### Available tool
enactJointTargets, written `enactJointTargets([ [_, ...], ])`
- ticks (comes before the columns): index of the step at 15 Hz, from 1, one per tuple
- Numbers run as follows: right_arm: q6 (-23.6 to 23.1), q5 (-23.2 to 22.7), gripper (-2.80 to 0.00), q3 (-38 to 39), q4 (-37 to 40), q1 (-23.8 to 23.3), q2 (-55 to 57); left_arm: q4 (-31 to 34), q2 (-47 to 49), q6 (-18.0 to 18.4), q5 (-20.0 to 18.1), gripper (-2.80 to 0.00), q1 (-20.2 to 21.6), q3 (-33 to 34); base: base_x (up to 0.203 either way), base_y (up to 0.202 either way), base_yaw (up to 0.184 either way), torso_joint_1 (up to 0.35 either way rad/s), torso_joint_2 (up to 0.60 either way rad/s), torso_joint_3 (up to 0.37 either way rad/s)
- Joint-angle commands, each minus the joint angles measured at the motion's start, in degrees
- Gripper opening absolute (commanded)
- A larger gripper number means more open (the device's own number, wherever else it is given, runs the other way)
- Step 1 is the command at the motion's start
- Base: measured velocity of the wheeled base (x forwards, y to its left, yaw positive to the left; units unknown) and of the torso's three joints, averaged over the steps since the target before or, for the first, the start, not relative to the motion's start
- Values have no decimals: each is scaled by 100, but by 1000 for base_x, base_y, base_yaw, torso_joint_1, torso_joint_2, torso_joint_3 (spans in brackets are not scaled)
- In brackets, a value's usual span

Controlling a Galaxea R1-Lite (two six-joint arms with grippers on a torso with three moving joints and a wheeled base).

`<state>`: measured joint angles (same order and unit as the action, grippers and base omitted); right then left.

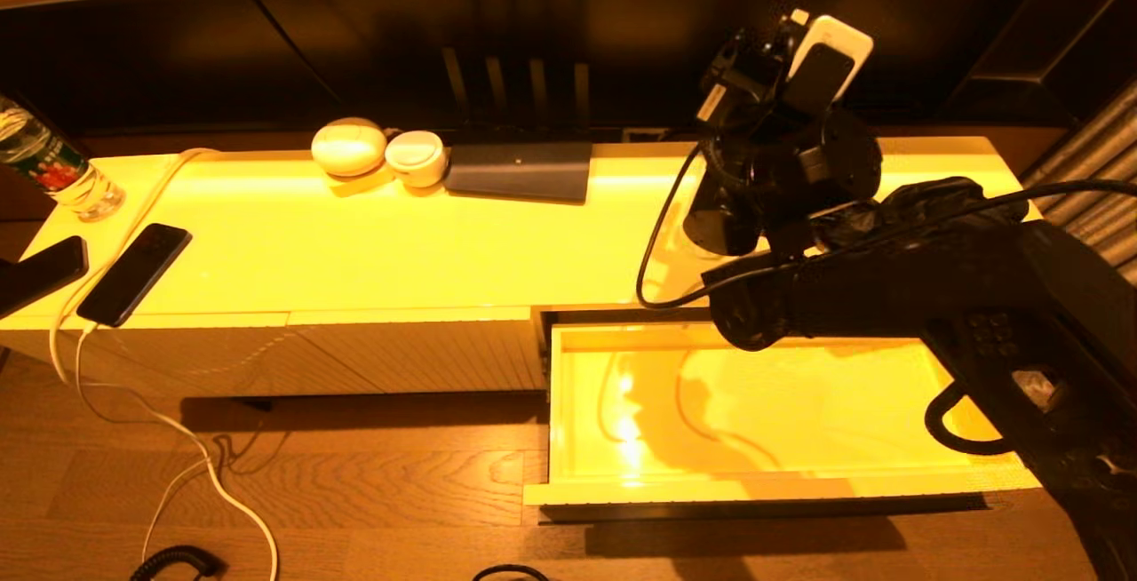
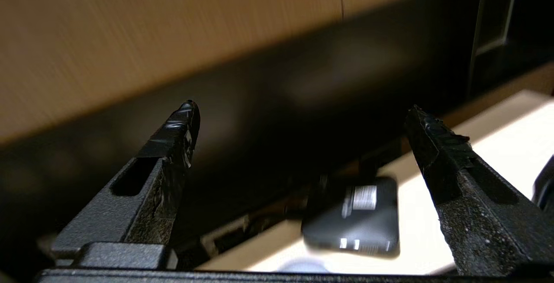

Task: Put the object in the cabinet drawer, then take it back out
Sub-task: Take the mineral water out of the drawer and put it on the table, then close the drawer

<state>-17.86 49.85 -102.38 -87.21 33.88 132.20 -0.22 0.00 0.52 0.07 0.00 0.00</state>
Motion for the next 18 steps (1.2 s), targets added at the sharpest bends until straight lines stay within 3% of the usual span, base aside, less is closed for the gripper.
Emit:
enactJointTargets([
  [1, -278, -51, 0, 64, -45, 12, -535, -4, 0, 0, 1, -280, 0, 9, 0, 0, 0, 0, 0, 0],
  [5, -733, -50, 0, 575, -45, 146, -1328, -4, 0, 0, 1, -280, 0, 9, 0, 0, 0, 0, 0, 0],
  [8, -1552, -126, 0, 1530, 71, 133, -2395, -4, 0, 0, -4, -280, 0, 9, 0, 0, 0, 0, 0, 0],
  [9, -1702, -170, -280, 1987, 416, 76, -2737, -4, 0, 0, 1, -280, 0, 9, 0, 0, 0, 0, 0, 0],
  [11, -1796, -222, -280, 2911, 1629, -181, -3386, -4, 0, 0, 1, -280, 0, 9, 0, 0, 0, 0, 0, 0],
  [14, -1632, -575, -280, 3951, 4255, -728, -4222, -4, 0, 0, 1, -280, 0, 9, 0, 0, 0, 0, 0, 0],
  [16, -1466, -1227, -280, 4351, 6377, -1161, -4789, -4, 0, 0, 1, -280, 0, 9, 0, 0, 0, 0, 0, 0],
  [18, -1404, -2407, -280, 4726, 7962, -1460, -5411, -4, 0, 0, 1, -280, 0, 9, 0, 0, 0, 0, 0, 0],
])
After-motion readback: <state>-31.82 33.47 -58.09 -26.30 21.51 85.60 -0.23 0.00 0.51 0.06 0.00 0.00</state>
